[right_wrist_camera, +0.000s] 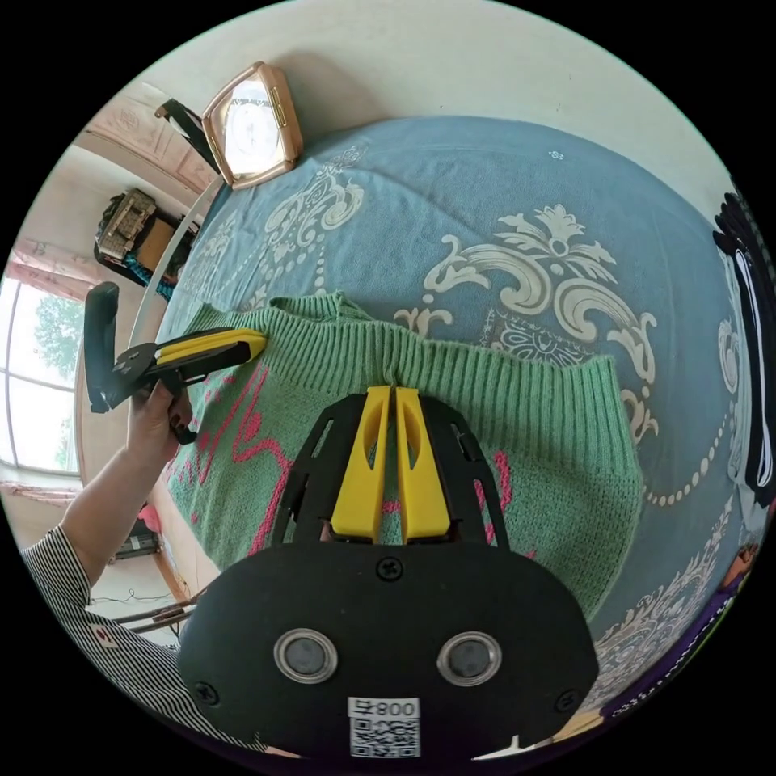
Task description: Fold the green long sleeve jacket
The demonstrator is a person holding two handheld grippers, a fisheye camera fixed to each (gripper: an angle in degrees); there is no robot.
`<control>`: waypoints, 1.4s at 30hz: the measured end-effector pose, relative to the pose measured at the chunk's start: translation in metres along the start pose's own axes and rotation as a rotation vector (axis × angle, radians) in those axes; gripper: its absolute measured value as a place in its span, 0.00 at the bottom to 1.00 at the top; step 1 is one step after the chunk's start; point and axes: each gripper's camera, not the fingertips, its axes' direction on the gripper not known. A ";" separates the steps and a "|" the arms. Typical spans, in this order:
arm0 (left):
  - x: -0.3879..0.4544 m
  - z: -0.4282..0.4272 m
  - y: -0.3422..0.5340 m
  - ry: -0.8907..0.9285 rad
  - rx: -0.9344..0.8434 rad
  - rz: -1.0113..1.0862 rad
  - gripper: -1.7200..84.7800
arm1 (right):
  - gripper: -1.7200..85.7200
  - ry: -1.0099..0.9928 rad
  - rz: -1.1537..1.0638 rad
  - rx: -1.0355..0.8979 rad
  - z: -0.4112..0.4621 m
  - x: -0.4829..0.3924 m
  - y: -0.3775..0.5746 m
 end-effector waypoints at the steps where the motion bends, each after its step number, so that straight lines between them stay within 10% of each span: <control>1: 0.006 0.001 -0.001 -0.006 0.012 0.010 0.04 | 0.03 0.006 -0.006 0.000 0.000 -0.004 -0.003; 42: 0.075 0.021 0.037 0.011 0.062 0.058 0.02 | 0.02 0.219 -0.014 0.125 -0.141 -0.024 0.068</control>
